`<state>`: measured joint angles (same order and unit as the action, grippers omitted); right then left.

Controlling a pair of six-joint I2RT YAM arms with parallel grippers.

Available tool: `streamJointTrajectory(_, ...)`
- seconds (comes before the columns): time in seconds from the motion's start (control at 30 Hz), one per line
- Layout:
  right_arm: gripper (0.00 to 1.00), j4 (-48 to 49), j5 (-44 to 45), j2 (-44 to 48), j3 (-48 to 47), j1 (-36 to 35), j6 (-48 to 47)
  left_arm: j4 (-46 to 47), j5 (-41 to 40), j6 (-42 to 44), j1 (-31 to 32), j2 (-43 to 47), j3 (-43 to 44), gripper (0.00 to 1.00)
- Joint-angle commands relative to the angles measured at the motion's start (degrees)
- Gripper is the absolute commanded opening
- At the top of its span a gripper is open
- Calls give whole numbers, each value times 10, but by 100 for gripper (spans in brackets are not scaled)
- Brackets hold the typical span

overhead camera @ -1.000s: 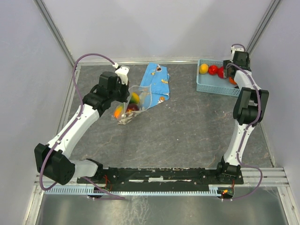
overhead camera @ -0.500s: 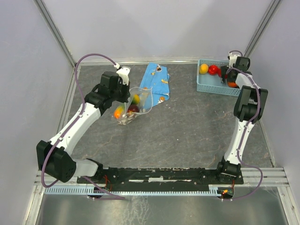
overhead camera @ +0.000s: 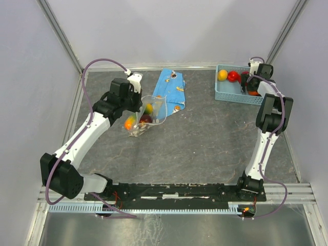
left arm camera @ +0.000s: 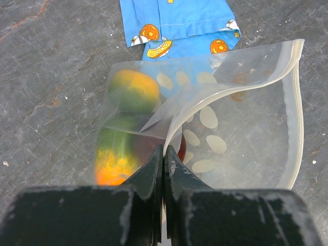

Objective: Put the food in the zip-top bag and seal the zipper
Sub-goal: Pick up the fake fruit from the bin.

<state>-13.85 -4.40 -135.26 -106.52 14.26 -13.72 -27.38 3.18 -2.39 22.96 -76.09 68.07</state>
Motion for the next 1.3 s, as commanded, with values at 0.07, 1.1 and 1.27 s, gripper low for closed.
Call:
streamJointTrajectory(0.07, 93, 16, 0, 64, 37, -1, 17, 10, 9, -28, -2, 7, 22, 3)
streamJointTrajectory(1.1, 44, 36, -37, 188, 110, -3, 95, 11, 24, -33, -2, 19, 24, 3)
streamJointTrajectory(1.27, 44, 48, -54, 238, 142, -13, 128, 12, 30, -36, -2, 22, 23, 3)
